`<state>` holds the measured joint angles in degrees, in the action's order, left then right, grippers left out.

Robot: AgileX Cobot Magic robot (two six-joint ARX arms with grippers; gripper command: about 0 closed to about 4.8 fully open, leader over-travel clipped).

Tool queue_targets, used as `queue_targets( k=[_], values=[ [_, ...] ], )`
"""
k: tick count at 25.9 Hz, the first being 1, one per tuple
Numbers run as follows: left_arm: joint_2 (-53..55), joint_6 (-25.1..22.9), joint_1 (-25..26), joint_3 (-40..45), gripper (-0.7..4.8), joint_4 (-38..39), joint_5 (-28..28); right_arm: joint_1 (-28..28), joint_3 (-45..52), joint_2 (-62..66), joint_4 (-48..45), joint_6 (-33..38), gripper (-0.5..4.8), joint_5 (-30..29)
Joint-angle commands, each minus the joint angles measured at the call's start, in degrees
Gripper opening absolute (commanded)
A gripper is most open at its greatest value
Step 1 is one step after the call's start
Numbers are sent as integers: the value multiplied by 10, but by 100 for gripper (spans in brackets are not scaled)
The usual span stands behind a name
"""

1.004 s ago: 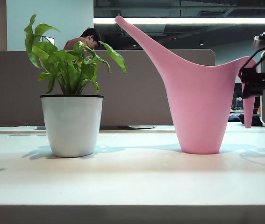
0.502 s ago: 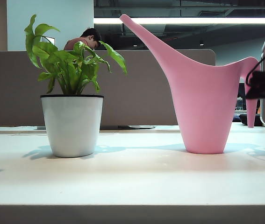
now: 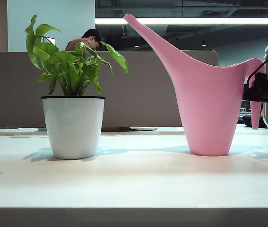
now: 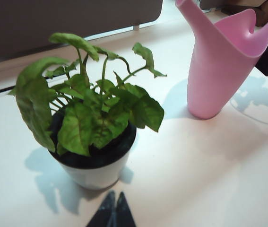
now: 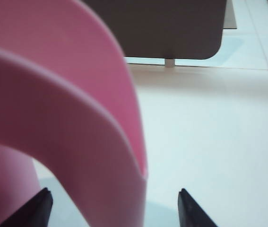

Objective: Pick up the watering can from the table, water the potted plant, and put the can back.

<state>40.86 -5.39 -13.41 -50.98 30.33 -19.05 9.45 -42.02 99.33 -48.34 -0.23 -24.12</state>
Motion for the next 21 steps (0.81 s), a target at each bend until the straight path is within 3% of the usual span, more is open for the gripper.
queue_targets(
  k=[1, 13, 20, 21],
  values=[
    [-1, -3, 1, -3, -5, 12, -1, 0, -4, 2, -47, 2, 367, -2],
    [-1, -3, 1, -3, -5, 23, -1, 0, -4, 34, -99, 12, 352, -2],
    [-1, -3, 1, -3, -5, 23, -1, 0, -4, 34, -107, 17, 168, -15],
    [-1, -3, 1, -3, -5, 23, -1, 0, -4, 34, -108, 17, 165, -15]
  ],
)
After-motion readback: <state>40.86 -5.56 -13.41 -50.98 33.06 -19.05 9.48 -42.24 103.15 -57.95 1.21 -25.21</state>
